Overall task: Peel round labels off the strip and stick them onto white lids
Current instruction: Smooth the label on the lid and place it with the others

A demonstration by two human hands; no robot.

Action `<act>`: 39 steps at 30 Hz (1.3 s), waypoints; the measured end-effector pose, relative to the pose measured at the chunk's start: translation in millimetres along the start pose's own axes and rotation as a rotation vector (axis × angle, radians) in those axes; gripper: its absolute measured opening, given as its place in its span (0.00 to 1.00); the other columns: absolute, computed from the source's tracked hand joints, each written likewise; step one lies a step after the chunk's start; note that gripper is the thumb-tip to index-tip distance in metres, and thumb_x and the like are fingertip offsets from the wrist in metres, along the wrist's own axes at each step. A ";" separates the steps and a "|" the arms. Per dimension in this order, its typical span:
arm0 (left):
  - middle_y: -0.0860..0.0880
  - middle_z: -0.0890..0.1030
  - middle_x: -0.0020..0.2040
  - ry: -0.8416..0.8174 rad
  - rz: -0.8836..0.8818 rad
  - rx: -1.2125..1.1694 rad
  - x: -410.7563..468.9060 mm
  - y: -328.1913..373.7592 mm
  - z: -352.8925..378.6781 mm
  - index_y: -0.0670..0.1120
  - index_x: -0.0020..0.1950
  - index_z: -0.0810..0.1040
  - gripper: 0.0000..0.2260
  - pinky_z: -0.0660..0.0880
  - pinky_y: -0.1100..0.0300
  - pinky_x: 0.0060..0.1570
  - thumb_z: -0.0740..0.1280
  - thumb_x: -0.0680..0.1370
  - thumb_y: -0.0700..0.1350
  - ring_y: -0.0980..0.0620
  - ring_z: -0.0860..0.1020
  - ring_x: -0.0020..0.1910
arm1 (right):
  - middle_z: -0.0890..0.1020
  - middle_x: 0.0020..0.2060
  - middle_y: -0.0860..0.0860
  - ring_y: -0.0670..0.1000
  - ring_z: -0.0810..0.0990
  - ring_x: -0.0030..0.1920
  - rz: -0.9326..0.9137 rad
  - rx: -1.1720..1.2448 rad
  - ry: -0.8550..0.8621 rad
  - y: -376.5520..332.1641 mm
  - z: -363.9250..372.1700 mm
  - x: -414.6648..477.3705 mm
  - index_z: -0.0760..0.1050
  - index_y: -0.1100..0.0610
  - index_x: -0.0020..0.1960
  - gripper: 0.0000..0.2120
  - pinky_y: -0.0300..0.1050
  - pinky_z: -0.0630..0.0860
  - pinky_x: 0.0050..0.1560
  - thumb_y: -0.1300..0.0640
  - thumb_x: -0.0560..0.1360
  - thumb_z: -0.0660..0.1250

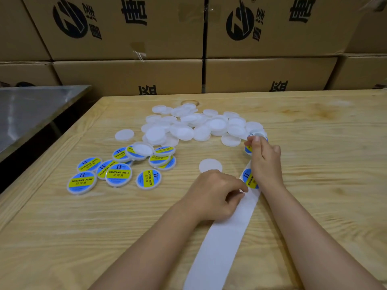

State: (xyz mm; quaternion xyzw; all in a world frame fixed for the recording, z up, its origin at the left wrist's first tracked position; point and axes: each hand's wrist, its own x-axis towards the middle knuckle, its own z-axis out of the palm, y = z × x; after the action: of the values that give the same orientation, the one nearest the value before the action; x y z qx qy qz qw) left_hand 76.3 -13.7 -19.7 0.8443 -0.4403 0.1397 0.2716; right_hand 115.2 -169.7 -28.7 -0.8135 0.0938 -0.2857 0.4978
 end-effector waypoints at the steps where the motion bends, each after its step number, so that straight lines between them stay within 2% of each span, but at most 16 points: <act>1: 0.50 0.84 0.39 0.001 0.009 0.012 0.1 -0.2 1.1 0.44 0.47 0.84 0.08 0.67 0.62 0.39 0.68 0.70 0.39 0.48 0.80 0.37 | 0.80 0.47 0.45 0.49 0.63 0.53 -0.024 0.000 0.005 -1.1 -0.4 -0.7 0.76 0.55 0.56 0.16 0.28 0.59 0.47 0.54 0.82 0.49; 3: 0.49 0.82 0.40 -0.030 0.033 0.033 0.1 -1.0 4.4 0.44 0.48 0.83 0.08 0.69 0.58 0.39 0.68 0.70 0.40 0.47 0.78 0.39 | 0.79 0.43 0.42 0.49 0.64 0.54 -0.070 0.002 0.018 -3.7 -1.3 -2.1 0.77 0.56 0.56 0.16 0.21 0.59 0.46 0.56 0.83 0.50; 5: 0.48 0.81 0.46 -0.047 0.034 0.041 -0.2 -3.7 6.9 0.44 0.47 0.83 0.06 0.70 0.54 0.44 0.69 0.72 0.42 0.47 0.77 0.44 | 0.78 0.41 0.39 0.51 0.67 0.53 -0.094 0.009 0.028 -5.3 -2.3 -2.9 0.78 0.56 0.54 0.15 0.19 0.61 0.44 0.58 0.82 0.53; 8: 0.50 0.81 0.51 -0.034 0.019 0.053 0.6 -8.1 9.7 0.45 0.47 0.82 0.06 0.68 0.56 0.50 0.69 0.73 0.43 0.49 0.77 0.51 | 0.77 0.37 0.37 0.51 0.73 0.49 -0.106 -0.034 0.027 -7.1 -7.6 -0.6 0.80 0.55 0.50 0.11 0.28 0.65 0.41 0.59 0.79 0.59; 9: 0.51 0.82 0.51 -0.034 0.019 0.058 1.2 -9.2 10.5 0.45 0.47 0.82 0.06 0.68 0.56 0.51 0.68 0.73 0.43 0.49 0.77 0.52 | 0.77 0.35 0.37 0.50 0.74 0.45 -0.107 -0.070 0.020 -7.3 -11.0 0.9 0.81 0.55 0.48 0.09 0.33 0.65 0.40 0.59 0.78 0.62; 11: 0.51 0.82 0.51 -0.036 0.013 0.063 2.3 -11.8 11.8 0.45 0.48 0.82 0.06 0.68 0.55 0.53 0.68 0.73 0.43 0.49 0.77 0.53 | 0.76 0.32 0.38 0.45 0.75 0.37 -0.108 -0.190 -0.012 -7.5 -21.0 3.9 0.81 0.57 0.43 0.07 0.37 0.64 0.36 0.62 0.74 0.65; 13: 0.51 0.82 0.51 -0.040 0.002 0.067 2.2 -13.0 13.2 0.45 0.49 0.81 0.07 0.68 0.54 0.53 0.66 0.74 0.44 0.49 0.77 0.53 | 0.79 0.32 0.46 0.46 0.76 0.35 -0.088 -0.402 -0.137 -6.4 -32.6 6.4 0.81 0.60 0.40 0.05 0.40 0.68 0.35 0.61 0.71 0.67; 15: 0.51 0.81 0.52 -0.038 -0.008 0.082 2.4 -13.6 14.7 0.44 0.50 0.81 0.08 0.68 0.53 0.53 0.65 0.75 0.44 0.49 0.77 0.54 | 0.81 0.38 0.57 0.55 0.78 0.42 -0.055 -0.698 -0.336 -7.6 -40.0 6.3 0.80 0.63 0.41 0.08 0.46 0.73 0.41 0.57 0.70 0.70; 17: 0.51 0.81 0.53 -0.040 -0.022 0.095 3.3 -15.9 15.8 0.44 0.51 0.80 0.08 0.68 0.52 0.54 0.63 0.76 0.44 0.49 0.77 0.54 | 0.80 0.37 0.57 0.58 0.77 0.43 -0.026 -0.844 -0.441 -10.0 -41.2 5.0 0.79 0.62 0.39 0.09 0.47 0.72 0.39 0.55 0.69 0.72; 19: 0.51 0.81 0.53 -0.053 -0.038 0.106 4.9 -18.7 17.3 0.44 0.51 0.79 0.08 0.68 0.52 0.53 0.63 0.77 0.45 0.49 0.76 0.54 | 0.78 0.37 0.54 0.57 0.76 0.43 -0.014 -0.859 -0.445 -14.0 -39.4 2.0 0.78 0.59 0.37 0.08 0.44 0.71 0.38 0.54 0.68 0.72; 21: 0.49 0.80 0.51 -0.069 -0.041 0.108 6.6 -20.3 18.8 0.43 0.50 0.78 0.08 0.68 0.53 0.52 0.62 0.77 0.45 0.49 0.76 0.53 | 0.81 0.42 0.55 0.57 0.78 0.46 -0.019 -0.839 -0.423 -15.7 -36.9 0.1 0.81 0.59 0.44 0.09 0.46 0.75 0.42 0.54 0.69 0.72; 23: 0.49 0.80 0.51 -0.086 -0.031 0.106 7.6 -21.0 21.0 0.43 0.49 0.77 0.08 0.67 0.54 0.53 0.61 0.77 0.45 0.48 0.75 0.53 | 0.82 0.43 0.56 0.57 0.79 0.46 -0.051 -0.795 -0.402 -15.0 -35.1 -0.8 0.81 0.60 0.47 0.11 0.48 0.75 0.44 0.54 0.69 0.73; 28: 0.48 0.79 0.56 -0.115 -0.060 0.073 7.4 -24.9 24.4 0.43 0.53 0.78 0.10 0.60 0.58 0.62 0.61 0.78 0.45 0.49 0.75 0.55 | 0.81 0.40 0.56 0.58 0.77 0.46 -0.073 -0.738 -0.381 -11.5 -27.8 -3.6 0.80 0.61 0.43 0.09 0.47 0.73 0.43 0.54 0.71 0.70; 34: 0.47 0.80 0.54 -0.110 -0.040 0.089 7.5 -24.5 23.1 0.42 0.50 0.79 0.09 0.64 0.52 0.58 0.61 0.77 0.45 0.49 0.75 0.55 | 0.81 0.48 0.57 0.59 0.74 0.55 -0.042 -0.749 -0.396 -7.9 -25.1 0.8 0.81 0.59 0.50 0.11 0.47 0.71 0.52 0.53 0.73 0.69; 39: 0.46 0.80 0.54 -0.101 -0.018 0.078 7.1 -23.7 21.7 0.41 0.49 0.79 0.08 0.67 0.50 0.56 0.62 0.77 0.43 0.48 0.76 0.55 | 0.80 0.52 0.56 0.59 0.74 0.57 0.012 -0.703 -0.414 -7.3 -27.5 2.3 0.79 0.57 0.55 0.14 0.45 0.69 0.54 0.52 0.72 0.71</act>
State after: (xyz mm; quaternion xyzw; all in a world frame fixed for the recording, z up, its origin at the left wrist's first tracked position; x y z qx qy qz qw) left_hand 99.8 -20.0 -41.9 0.8641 -0.4401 0.1114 0.2172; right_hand 100.7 -187.9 -12.2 -0.9738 0.0884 -0.0635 0.1995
